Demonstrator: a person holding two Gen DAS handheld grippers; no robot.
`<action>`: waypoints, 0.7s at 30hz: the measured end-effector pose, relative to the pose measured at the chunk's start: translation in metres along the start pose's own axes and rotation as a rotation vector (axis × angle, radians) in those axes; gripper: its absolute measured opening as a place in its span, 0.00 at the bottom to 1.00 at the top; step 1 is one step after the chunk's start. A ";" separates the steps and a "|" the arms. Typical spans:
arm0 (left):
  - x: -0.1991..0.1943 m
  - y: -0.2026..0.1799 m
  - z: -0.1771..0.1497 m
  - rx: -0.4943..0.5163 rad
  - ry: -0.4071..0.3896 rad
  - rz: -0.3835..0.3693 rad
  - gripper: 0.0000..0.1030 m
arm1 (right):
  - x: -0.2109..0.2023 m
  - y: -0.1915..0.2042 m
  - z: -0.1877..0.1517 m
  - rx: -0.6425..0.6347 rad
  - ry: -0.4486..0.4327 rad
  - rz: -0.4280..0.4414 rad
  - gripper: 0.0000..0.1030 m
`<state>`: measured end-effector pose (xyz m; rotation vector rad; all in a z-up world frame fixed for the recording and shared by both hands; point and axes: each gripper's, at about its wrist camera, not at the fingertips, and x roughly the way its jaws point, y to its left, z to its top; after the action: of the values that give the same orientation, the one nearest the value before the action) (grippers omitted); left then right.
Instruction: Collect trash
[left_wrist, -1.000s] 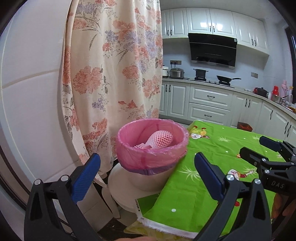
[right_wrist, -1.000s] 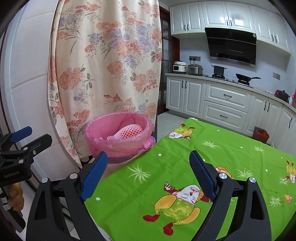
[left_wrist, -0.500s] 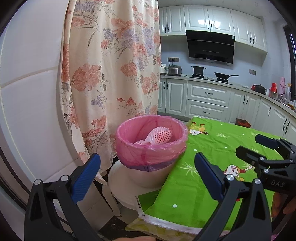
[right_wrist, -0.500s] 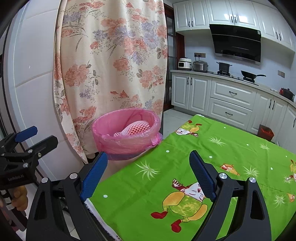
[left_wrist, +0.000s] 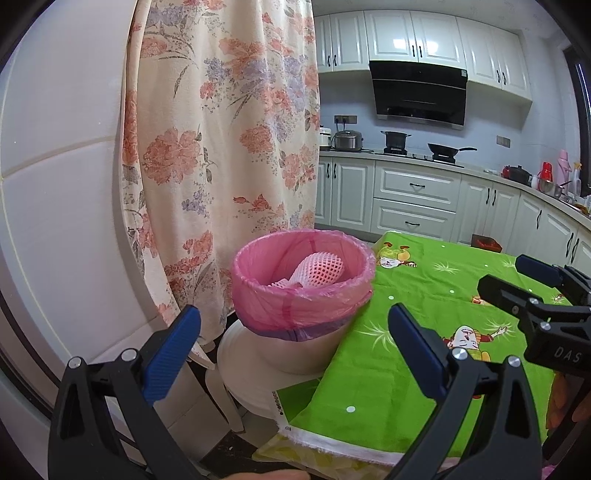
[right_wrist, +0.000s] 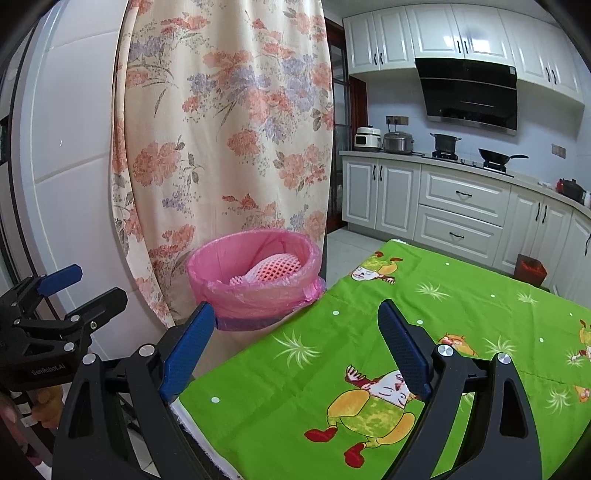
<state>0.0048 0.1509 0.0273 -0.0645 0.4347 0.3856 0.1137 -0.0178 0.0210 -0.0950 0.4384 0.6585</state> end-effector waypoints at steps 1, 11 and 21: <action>0.000 0.000 0.000 0.002 0.001 0.001 0.95 | 0.000 -0.001 0.000 0.001 0.000 0.000 0.82; 0.002 -0.001 -0.002 0.003 0.004 0.003 0.95 | -0.001 0.002 -0.001 -0.013 -0.003 -0.001 0.82; 0.004 0.001 -0.004 -0.004 0.007 0.006 0.95 | -0.003 0.005 -0.002 -0.017 -0.030 0.012 0.82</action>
<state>0.0058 0.1527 0.0217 -0.0681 0.4408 0.3917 0.1079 -0.0165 0.0208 -0.0988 0.4048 0.6745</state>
